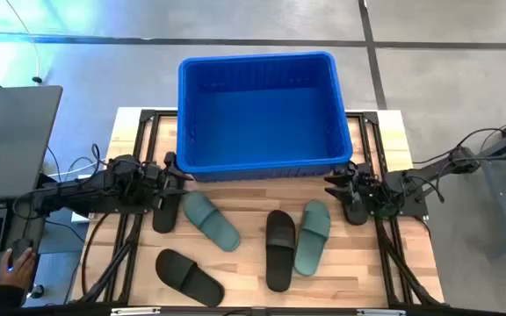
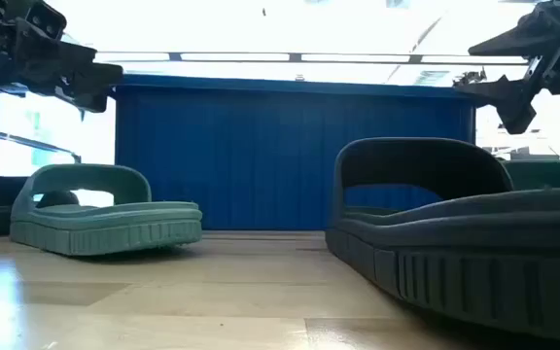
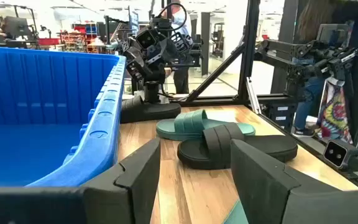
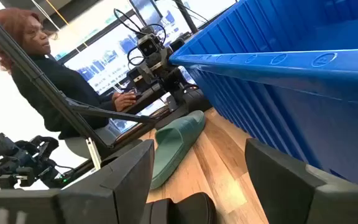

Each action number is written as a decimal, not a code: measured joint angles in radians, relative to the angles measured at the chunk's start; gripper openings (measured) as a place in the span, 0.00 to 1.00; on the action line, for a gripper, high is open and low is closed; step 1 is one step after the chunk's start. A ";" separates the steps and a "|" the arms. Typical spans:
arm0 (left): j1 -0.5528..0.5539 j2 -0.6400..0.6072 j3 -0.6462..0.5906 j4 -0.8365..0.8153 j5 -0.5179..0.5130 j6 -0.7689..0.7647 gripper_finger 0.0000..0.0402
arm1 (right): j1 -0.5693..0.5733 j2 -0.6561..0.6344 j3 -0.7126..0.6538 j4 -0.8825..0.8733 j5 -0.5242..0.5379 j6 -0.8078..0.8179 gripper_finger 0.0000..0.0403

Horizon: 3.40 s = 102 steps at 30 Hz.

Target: Pick and place slides into bin

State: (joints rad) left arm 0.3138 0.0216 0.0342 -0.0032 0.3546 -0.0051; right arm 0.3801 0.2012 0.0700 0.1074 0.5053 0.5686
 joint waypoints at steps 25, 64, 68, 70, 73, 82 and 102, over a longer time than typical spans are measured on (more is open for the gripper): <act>0.000 0.000 0.000 0.000 0.000 0.000 0.45 | 0.000 0.000 0.000 0.000 0.000 0.000 0.60; 0.000 0.000 0.000 0.000 0.000 0.000 0.45 | 0.000 0.000 0.000 0.000 0.000 0.000 0.60; 0.000 0.000 0.000 0.006 -0.028 0.000 0.45 | 0.000 0.000 0.000 0.000 0.000 0.000 0.60; 0.000 0.000 0.001 0.008 -0.076 0.000 0.45 | 0.000 0.000 0.000 0.000 0.000 0.000 0.60; 0.000 0.000 0.001 0.007 -0.098 -0.004 0.45 | 0.000 0.000 0.000 -0.001 0.000 0.000 0.60; 0.000 0.001 0.001 -0.008 -0.081 -0.045 0.45 | 0.000 0.000 0.000 -0.007 0.000 0.000 0.60; 0.000 0.041 0.204 0.116 -0.183 0.143 0.45 | 0.000 0.000 0.000 0.011 0.016 -0.168 0.60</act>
State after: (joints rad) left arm 0.3133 0.0625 0.2384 0.1129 0.1713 0.1374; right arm 0.3801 0.2016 0.0699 0.1186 0.5217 0.4002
